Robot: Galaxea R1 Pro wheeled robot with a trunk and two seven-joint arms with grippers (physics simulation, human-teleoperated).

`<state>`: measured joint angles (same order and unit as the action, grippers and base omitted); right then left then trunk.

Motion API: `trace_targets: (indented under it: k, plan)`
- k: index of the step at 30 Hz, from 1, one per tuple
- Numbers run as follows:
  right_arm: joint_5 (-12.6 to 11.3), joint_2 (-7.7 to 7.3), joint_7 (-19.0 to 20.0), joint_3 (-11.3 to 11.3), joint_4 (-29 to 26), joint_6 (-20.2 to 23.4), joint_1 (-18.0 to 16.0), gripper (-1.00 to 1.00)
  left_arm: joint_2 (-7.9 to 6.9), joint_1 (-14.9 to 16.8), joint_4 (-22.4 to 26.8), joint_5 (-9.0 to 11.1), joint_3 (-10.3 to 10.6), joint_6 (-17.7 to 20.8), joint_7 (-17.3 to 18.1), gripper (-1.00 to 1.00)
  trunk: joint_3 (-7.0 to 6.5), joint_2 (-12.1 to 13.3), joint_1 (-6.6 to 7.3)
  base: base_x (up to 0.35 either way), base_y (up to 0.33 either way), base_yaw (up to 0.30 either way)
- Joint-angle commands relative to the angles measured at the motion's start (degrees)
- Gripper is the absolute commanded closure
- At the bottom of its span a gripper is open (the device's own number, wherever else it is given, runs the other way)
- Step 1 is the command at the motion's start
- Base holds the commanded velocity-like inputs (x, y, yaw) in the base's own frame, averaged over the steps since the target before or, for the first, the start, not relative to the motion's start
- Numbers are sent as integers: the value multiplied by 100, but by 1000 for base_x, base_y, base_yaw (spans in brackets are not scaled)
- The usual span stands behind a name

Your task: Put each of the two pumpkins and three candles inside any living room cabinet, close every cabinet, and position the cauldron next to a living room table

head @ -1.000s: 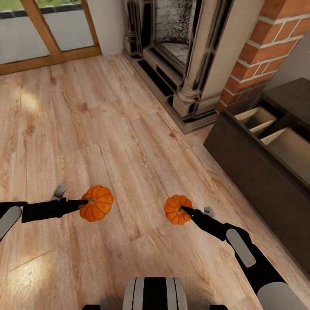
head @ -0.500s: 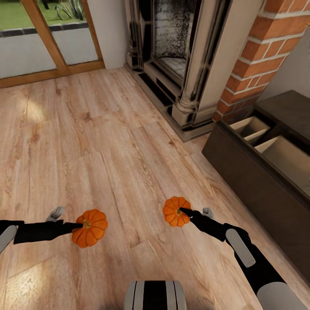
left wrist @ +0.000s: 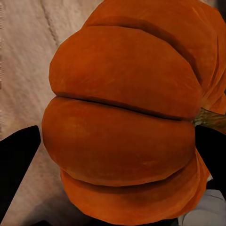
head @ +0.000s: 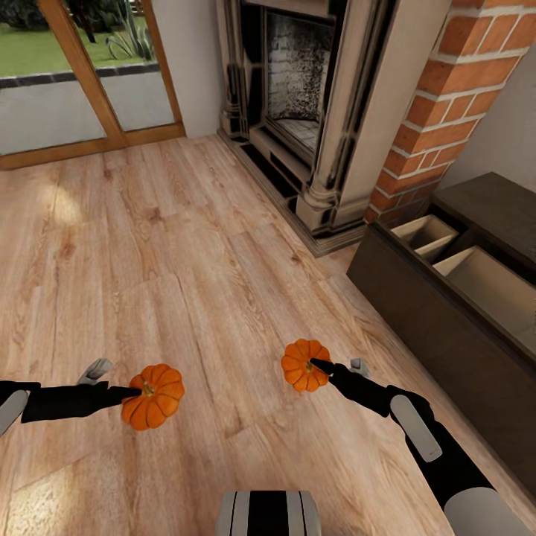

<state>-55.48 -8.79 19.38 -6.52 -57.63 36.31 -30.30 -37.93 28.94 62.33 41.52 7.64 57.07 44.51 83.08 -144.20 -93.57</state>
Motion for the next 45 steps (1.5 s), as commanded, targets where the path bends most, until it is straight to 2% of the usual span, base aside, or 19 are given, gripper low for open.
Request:
trace_targets:
  k: [1, 4, 5, 8, 12, 18, 27, 33, 37, 40, 45]
  plan:
    - [-25, -6, -13, -7, -5, 16, -2, 100, -4, 4, -4, 17, 9, 24, 12, 100, 4, -2, 1, 0, 0, 0]
    - [-32, 4, -11, -14, -97, 17, -2, 100, -4, 5, -9, 47, -17, 26, 25, 100, 4, -2, 1, 0, 0, 0]
    - [-29, 10, -12, -15, -126, 17, -2, 100, -4, 6, -9, 63, -90, 29, 31, 100, 4, -2, 1, 0, 0, 0]
    - [-27, 18, -13, -16, -154, 17, -2, 100, -4, 6, -18, 73, -297, 37, 38, 100, -63, 2, 9, 0, 0, 0]
    - [-25, 27, -13, -16, -160, 15, -2, 100, -4, 6, -276, 77, -383, 41, 40, 100, -152, 8, 19, 0, 0, 0]
    - [-25, 23, -13, -16, -161, 16, -2, 100, -9, 6, -581, 96, -403, 47, 54, 100, -284, 16, 35, 0, 0, 0]
    - [-67, 34, -13, -24, -403, 17, -2, 100, -17, 6, -616, 122, -405, 50, 89, 100, -484, 28, 58, -119, 0, -9]
    - [-94, 35, -13, -25, -419, 17, -2, 100, -26, 6, -616, 134, -405, 50, 99, 100, -617, 36, 73, -221, 0, -193]
    - [-102, 35, -13, -25, -417, 17, -2, 100, -115, 6, -616, 143, -404, 50, 107, 100, -705, 41, 84, -170, 0, -268]
    - [-103, 35, -13, -25, -421, 17, -2, 100, -158, 6, -616, 145, -407, 50, 109, 100, -705, 41, 84, -58, 0, -275]
    - [-104, 35, -13, -25, -417, 17, -2, 100, -242, 0, -616, 413, -405, 50, 110, 100, -728, 42, 86, -10, 0, -277]
